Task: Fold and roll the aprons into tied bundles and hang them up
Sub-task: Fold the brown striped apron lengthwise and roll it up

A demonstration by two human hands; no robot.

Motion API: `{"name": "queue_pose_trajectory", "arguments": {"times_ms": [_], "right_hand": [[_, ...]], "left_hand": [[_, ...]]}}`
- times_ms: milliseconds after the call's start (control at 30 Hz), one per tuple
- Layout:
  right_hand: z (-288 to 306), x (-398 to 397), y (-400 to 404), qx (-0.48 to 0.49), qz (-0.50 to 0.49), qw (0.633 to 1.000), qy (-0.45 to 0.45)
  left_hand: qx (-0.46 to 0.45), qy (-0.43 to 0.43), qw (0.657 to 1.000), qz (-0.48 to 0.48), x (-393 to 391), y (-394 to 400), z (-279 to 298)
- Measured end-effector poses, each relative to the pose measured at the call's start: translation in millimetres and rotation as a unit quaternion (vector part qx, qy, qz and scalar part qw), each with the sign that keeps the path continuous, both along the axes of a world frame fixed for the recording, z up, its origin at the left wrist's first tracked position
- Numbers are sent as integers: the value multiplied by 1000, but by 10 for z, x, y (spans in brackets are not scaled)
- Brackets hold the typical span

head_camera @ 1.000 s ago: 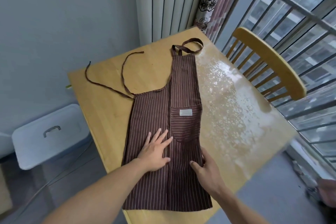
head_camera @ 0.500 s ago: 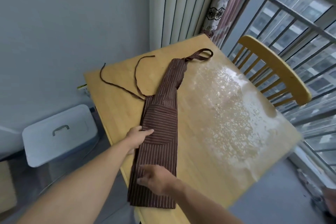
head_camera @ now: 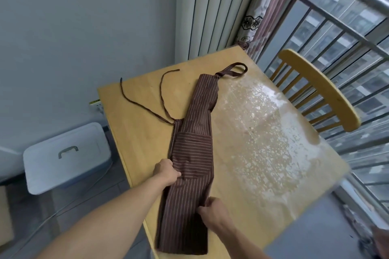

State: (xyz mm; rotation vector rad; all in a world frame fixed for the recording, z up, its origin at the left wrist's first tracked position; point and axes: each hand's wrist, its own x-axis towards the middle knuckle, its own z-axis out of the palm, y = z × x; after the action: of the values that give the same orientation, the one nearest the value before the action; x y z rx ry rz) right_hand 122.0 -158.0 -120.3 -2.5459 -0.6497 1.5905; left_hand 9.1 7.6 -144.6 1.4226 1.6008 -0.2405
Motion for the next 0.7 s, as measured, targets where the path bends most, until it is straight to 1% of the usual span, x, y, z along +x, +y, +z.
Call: {"name": "queue_pose_trajectory", "arguments": {"times_ms": [33,67,133,167,200,233,267,300,333,367,400,467,600,700], "right_hand": [[40,196,-29,1,17,1000,-1],[98,414,-98,-17,40,999,2],[174,829,-265,-72,69,995,-4],[197,1046,-393,-97,72,993,-9],[203,1210,-488,-115,71,991,-16],[208,1364,-567,-121,66,990,-15],[214,1467,-624,-120,54,991,-4],[210,1526,-634,-113,40,993,5],[206,1549,-625,-100,29,995,8],[196,1569,-597,-79,19,997,5],[195,1558,-557,-59,10,998,0],[196,1524,-463,-39,-7,999,-9],[123,1443,-323,-46,-7,998,-30],[15,1396,-297,-73,-16,996,-57]], "left_hand": [[-31,-5,999,-10,134,-28,10],[-63,-9,998,-20,245,-101,-1],[-132,4,990,-49,376,-253,50],[-152,19,986,-68,455,-334,107],[-154,31,984,-83,510,-368,159],[-131,43,986,-95,585,-362,226],[-87,57,990,-98,659,-308,269],[-38,56,994,-89,725,-186,297],[4,34,998,-59,804,-21,331],[28,-6,999,-18,916,184,338],[41,-50,998,24,1002,389,354],[44,-105,990,86,1165,782,399],[-19,-174,969,171,1492,1507,294],[-110,-235,944,202,1692,1874,267]]}}
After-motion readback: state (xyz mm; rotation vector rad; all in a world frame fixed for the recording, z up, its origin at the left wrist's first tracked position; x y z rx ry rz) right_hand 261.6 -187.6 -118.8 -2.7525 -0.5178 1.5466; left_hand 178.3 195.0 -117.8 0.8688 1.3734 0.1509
